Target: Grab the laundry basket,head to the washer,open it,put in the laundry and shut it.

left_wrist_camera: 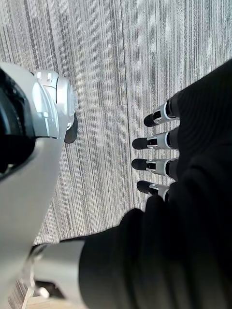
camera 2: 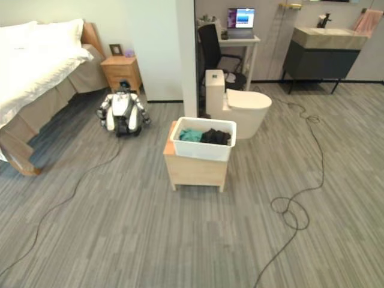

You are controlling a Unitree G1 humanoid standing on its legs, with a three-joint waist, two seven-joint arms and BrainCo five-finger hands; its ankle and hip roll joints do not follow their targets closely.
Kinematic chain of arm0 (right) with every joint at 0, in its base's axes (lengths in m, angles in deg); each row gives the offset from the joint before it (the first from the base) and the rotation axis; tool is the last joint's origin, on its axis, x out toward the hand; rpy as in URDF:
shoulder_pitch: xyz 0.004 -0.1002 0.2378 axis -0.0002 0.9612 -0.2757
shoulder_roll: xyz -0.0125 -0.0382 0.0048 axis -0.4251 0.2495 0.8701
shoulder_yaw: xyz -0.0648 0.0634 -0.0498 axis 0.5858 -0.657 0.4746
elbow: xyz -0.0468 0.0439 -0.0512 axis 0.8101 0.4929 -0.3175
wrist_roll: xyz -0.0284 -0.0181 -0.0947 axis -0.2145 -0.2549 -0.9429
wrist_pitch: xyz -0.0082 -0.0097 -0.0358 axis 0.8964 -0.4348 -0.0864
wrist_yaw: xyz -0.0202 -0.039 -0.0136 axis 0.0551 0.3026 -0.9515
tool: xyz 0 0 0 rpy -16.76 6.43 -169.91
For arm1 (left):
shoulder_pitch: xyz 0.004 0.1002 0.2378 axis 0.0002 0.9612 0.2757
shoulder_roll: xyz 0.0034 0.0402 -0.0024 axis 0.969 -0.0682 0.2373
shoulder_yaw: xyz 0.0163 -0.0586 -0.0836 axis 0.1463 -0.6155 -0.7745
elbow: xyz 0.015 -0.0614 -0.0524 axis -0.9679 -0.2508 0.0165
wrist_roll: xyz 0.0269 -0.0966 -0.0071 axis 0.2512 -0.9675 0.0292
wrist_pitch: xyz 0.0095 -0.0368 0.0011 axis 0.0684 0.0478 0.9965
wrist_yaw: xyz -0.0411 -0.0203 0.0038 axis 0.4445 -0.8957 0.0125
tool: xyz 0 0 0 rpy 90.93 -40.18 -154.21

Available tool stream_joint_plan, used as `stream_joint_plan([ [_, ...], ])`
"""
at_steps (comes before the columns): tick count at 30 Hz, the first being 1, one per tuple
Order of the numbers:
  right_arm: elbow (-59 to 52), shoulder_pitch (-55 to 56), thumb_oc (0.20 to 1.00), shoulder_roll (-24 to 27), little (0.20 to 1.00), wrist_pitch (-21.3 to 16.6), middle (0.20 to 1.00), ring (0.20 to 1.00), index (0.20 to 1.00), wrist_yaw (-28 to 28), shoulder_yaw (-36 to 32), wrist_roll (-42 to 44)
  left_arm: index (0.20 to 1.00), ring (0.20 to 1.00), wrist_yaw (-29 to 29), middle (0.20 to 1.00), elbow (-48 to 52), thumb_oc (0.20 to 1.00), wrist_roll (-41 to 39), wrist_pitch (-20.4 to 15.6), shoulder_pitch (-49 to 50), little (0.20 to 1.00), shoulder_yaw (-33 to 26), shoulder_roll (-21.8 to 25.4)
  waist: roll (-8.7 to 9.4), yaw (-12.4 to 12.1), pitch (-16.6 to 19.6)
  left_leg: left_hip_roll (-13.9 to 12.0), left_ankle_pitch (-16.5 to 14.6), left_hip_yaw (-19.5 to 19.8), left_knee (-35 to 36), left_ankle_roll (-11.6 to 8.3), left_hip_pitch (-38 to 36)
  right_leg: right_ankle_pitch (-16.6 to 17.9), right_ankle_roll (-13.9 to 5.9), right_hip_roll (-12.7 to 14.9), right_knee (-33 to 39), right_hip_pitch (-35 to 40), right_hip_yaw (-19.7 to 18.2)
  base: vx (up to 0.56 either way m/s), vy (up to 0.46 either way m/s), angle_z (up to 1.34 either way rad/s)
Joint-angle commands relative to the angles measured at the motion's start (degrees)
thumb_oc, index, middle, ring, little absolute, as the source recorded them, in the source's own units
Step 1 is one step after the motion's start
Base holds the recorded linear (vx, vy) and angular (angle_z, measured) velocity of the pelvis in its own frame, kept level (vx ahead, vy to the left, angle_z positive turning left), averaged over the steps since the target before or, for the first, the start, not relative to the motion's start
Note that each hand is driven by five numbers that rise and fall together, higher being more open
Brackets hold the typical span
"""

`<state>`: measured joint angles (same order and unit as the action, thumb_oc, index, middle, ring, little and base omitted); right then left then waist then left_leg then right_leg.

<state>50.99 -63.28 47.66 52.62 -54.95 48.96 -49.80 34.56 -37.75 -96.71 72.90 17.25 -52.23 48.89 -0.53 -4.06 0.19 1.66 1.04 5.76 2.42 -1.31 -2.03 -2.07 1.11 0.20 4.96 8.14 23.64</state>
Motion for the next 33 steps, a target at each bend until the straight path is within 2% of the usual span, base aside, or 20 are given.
stream_joint_plan([
  [1, 2.9, 0.1, 1.0, 0.6, 1.0, -0.1, 1.0, 1.0, 1.0, 0.5, -0.6, -0.2, 1.0, 1.0, 0.4, 1.0, -2.9, 1.0, -0.1, -0.8, -3.3, 1.0, -0.3, 0.8, 1.99, -0.9, 0.2, -2.8, 0.0, 0.5, 2.6, -2.71, 0.2, -1.2, -5.4, 5.7, 0.0, -0.1, -2.5, 0.0, 0.0, 0.0],
  [13, 4.9, 2.2, 1.0, 0.6, 1.0, 0.1, 1.0, 1.0, 1.0, 0.4, -4.1, 2.2, 1.0, 1.0, 0.5, 1.0, -2.2, 1.0, -2.6, -0.9, -3.9, 1.0, -1.4, 0.7, 1.65, 1.6, -0.8, -3.9, -0.3, -1.7, 2.6, -2.66, -1.1, -1.4, -4.63, 4.4, -0.1, -0.3, -5.7, 0.01, -0.028, -0.07],
  [20, 5.0, 2.2, 1.0, -0.4, 1.0, 0.2, 1.0, 1.0, 1.0, 0.2, -4.1, 2.7, 1.0, 1.0, 0.6, 1.0, -2.2, 1.0, -3.3, -0.8, -4.0, 1.0, -1.3, 0.5, 1.6, 2.1, -1.4, -5.3, -0.3, -2.7, 1.1, -3.53, -0.8, -2.1, -3.87, 3.4, -0.6, -0.7, -6.8, 0.01, -0.068, -0.11],
  [24, 4.5, 1.3, 1.0, -0.5, 1.0, 0.0, 1.0, 1.0, 1.0, 0.3, -3.4, 2.6, 1.0, 1.0, 0.5, 1.0, -2.0, 1.0, -3.7, -0.7, -4.0, 1.0, -1.7, 0.4, 1.89, 1.9, -2.1, -6.4, -1.4, -3.3, -2.6, -3.96, 0.2, -2.9, -3.12, 2.5, -2.1, -1.4, -8.0, 0.01, -0.124, -0.09],
  [25, 3.2, 0.4, 1.0, -0.6, 1.0, -0.2, 1.0, 1.0, 1.0, 0.0, -2.4, 2.7, 1.0, 1.0, 0.4, 1.0, -2.2, 1.0, -3.6, -0.7, -3.8, 1.0, -2.0, 0.5, 2.72, 1.3, -3.2, -7.7, -2.3, -5.0, -9.7, -4.53, 2.5, -3.7, -2.57, 1.6, -3.1, -1.3, -8.9, 0.04, -0.214, -0.23],
  [26, 2.7, 0.2, 1.0, -0.5, 1.0, -0.4, 1.0, 1.0, 1.0, 0.0, -2.1, 2.9, 1.0, 1.0, 0.3, 1.0, -2.3, 1.0, -3.6, -0.7, -3.8, 1.0, -2.2, 0.7, 3.11, 1.0, -3.8, -8.0, -1.2, -5.3, -13.8, -4.67, 4.3, -3.7, -2.28, 1.3, -3.1, -0.9, -9.5, 0.03, -0.214, -0.28],
  [27, 2.6, 0.2, 1.0, -0.5, 1.0, -0.4, 1.0, 1.0, 1.0, 0.0, -2.1, 2.9, 1.0, 1.0, 0.3, 1.0, -2.3, 1.0, -3.6, -0.7, -3.8, 1.0, -2.2, 0.7, 3.08, 1.0, -3.8, -8.0, -1.3, -5.2, -14.0, -4.69, 4.5, -3.7, -2.27, 1.2, -3.1, -0.9, -9.5, 0.0, -0.122, -0.28],
  [30, 1.3, -0.3, 1.0, 0.2, 1.0, -0.6, 1.0, 1.0, 1.0, -0.2, -1.5, 3.6, 1.0, 1.0, 0.0, 1.0, -1.8, 1.0, -4.4, -0.8, -4.1, 1.0, -2.7, 0.7, 4.23, 0.3, -5.6, -8.4, 1.9, -5.6, -26.9, -3.41, 11.1, -3.9, -1.45, 0.7, -3.0, -0.1, -9.7, 0.03, -0.132, -0.41],
  [31, 1.7, -0.4, 1.0, 0.8, 1.0, -0.4, 1.0, 1.0, 1.0, -0.2, -1.5, 3.6, 1.0, 1.0, 0.0, 1.0, -1.1, 1.0, -4.7, -0.9, -4.2, 1.0, -2.4, 0.6, 4.22, 0.2, -5.9, -8.5, 2.1, -7.3, -26.5, -2.5, 13.2, -4.6, -1.32, 0.4, -2.9, 0.4, -9.2, 0.18, -0.067, -0.09],
  [32, 2.0, -0.3, 1.0, 1.3, 1.0, -0.2, 1.0, 1.0, 1.0, -0.3, -1.8, 3.6, 1.0, 1.0, 0.2, 1.0, -1.0, 1.0, -4.7, -0.9, -4.1, 1.0, -2.2, 0.7, 4.35, 0.0, -5.4, -7.2, 0.4, -8.1, -22.0, -2.15, 15.1, -5.3, -1.75, 0.4, -2.7, 0.7, -9.3, 0.17, -0.016, 0.04],
  [33, 2.0, -0.2, 1.0, 1.3, 1.0, -0.2, 1.0, 1.0, 1.0, -0.3, -1.8, 3.6, 1.0, 1.0, 0.2, 1.0, -1.0, 1.0, -4.7, -0.9, -4.1, 1.0, -2.2, 0.7, 4.42, 0.0, -5.5, -7.1, 0.4, -8.1, -21.9, -2.11, 15.0, -5.4, -1.79, 0.5, -2.8, 0.7, -9.3, 0.18, 0.035, 0.07],
])
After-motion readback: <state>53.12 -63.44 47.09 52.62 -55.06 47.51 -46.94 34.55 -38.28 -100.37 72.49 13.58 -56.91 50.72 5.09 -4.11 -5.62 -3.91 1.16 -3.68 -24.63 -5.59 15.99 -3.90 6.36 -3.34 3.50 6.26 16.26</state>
